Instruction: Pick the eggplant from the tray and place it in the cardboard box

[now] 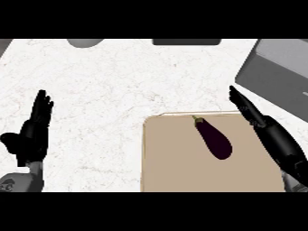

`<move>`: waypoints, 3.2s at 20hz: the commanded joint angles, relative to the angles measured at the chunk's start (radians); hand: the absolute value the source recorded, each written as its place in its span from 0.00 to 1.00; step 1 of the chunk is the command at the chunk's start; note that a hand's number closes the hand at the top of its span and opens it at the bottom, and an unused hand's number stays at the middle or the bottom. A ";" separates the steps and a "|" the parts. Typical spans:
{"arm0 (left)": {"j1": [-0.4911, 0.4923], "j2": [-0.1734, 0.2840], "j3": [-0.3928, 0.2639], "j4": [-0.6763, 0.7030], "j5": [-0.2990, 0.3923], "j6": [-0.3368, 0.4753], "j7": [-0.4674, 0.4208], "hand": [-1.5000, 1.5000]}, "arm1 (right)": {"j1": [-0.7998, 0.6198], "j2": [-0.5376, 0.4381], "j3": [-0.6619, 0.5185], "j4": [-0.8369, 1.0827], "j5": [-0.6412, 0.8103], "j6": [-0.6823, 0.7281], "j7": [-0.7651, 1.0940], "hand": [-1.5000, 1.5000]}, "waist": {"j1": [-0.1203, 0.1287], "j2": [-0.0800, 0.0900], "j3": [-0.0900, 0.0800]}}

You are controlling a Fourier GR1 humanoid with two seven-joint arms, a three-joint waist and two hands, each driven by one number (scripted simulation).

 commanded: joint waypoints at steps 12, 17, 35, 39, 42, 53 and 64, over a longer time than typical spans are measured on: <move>-0.044 0.145 -0.144 0.036 -0.158 -0.133 0.102 0.50 | 0.178 0.061 -0.499 0.345 -0.084 -0.072 -0.891 0.00 | -0.054 0.003 -0.003; -0.042 0.139 -0.179 0.006 -0.201 -0.125 0.116 0.50 | 0.315 -0.035 -0.447 0.359 0.197 -0.153 -1.103 0.00 | -0.032 -0.006 -0.011; -0.050 0.087 -0.153 0.050 -0.256 -0.145 0.086 0.50 | 0.684 -0.028 -0.276 -0.383 0.764 -0.243 -0.251 0.00 | -0.018 -0.006 -0.015; -0.077 0.067 -0.159 0.049 -0.256 -0.160 0.130 0.50 | 0.631 0.006 -0.207 -0.479 0.935 -0.179 0.003 0.00 | -0.014 -0.006 -0.015; -0.041 0.081 -0.141 -0.026 -0.253 -0.174 0.166 0.50 | 0.583 0.035 -0.136 -0.491 1.008 -0.085 0.092 0.00 | -0.008 -0.007 -0.014; -0.047 0.080 -0.048 -0.040 -0.279 -0.250 0.168 0.50 | 0.405 0.176 -0.076 -0.251 1.080 -0.022 0.108 0.00 | -0.012 -0.007 -0.013; -0.055 -0.022 -0.040 -0.008 -0.374 -0.261 0.170 0.50 | 0.303 0.213 -0.141 -0.146 1.160 -0.086 0.025 0.00 | -0.015 -0.006 -0.013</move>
